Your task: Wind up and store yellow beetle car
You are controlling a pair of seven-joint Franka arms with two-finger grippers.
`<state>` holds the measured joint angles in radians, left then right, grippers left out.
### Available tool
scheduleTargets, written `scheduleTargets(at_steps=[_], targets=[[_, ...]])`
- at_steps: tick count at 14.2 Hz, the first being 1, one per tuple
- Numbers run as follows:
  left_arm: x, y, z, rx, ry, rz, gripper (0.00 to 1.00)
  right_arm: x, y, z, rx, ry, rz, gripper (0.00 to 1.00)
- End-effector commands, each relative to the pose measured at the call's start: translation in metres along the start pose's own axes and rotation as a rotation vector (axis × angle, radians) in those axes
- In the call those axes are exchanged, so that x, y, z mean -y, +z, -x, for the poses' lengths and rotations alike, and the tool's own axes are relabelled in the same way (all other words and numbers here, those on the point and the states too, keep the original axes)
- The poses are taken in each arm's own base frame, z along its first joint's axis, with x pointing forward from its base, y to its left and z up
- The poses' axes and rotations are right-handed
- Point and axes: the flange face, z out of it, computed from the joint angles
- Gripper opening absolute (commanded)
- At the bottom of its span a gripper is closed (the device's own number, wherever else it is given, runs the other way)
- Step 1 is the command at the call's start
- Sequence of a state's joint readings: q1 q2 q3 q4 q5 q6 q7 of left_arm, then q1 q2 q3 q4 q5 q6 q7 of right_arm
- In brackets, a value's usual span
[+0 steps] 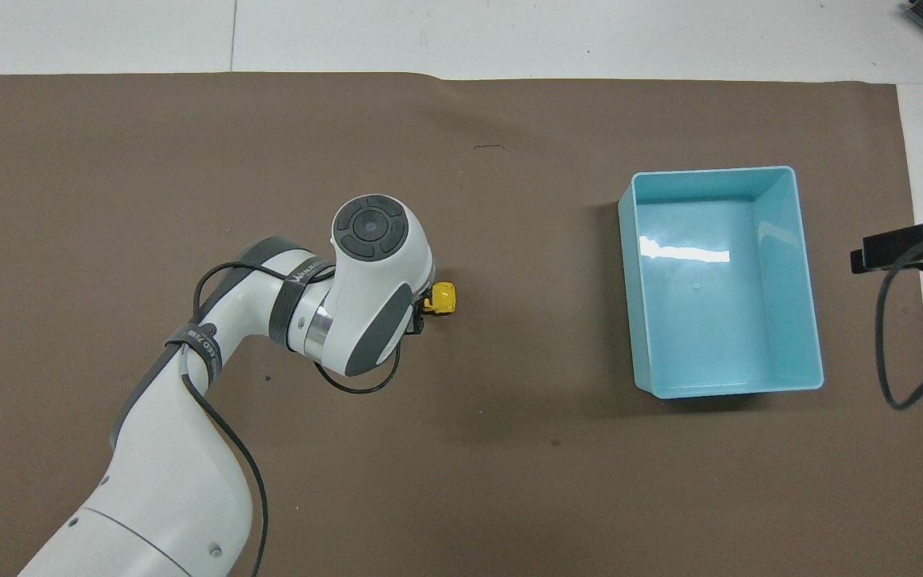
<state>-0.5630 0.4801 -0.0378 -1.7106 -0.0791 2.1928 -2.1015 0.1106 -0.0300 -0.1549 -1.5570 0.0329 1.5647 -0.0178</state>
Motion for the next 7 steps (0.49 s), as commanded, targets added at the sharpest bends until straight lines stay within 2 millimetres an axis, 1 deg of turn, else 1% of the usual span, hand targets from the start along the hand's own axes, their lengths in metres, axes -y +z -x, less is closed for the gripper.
scheduleTargets(at_steps=[1,3,4,6,7], targets=[[0.002,0.011,-0.012,-0.004,-0.013,-0.015,0.18,-0.006,-0.001,0.002,0.000,0.004,-0.006,1.00],[0.001,0.013,-0.017,-0.006,-0.006,-0.018,0.18,-0.006,-0.001,0.002,0.000,0.004,-0.006,1.00],[-0.003,0.013,-0.026,-0.007,-0.019,-0.020,0.18,-0.006,-0.001,0.002,0.000,0.004,-0.006,1.00],[-0.004,0.019,-0.039,-0.018,-0.028,-0.034,0.18,-0.006,-0.001,0.002,0.000,0.004,-0.006,1.00],[-0.008,0.022,-0.052,-0.021,-0.027,-0.041,0.18,-0.005,-0.001,0.002,0.001,0.003,-0.006,1.00]])
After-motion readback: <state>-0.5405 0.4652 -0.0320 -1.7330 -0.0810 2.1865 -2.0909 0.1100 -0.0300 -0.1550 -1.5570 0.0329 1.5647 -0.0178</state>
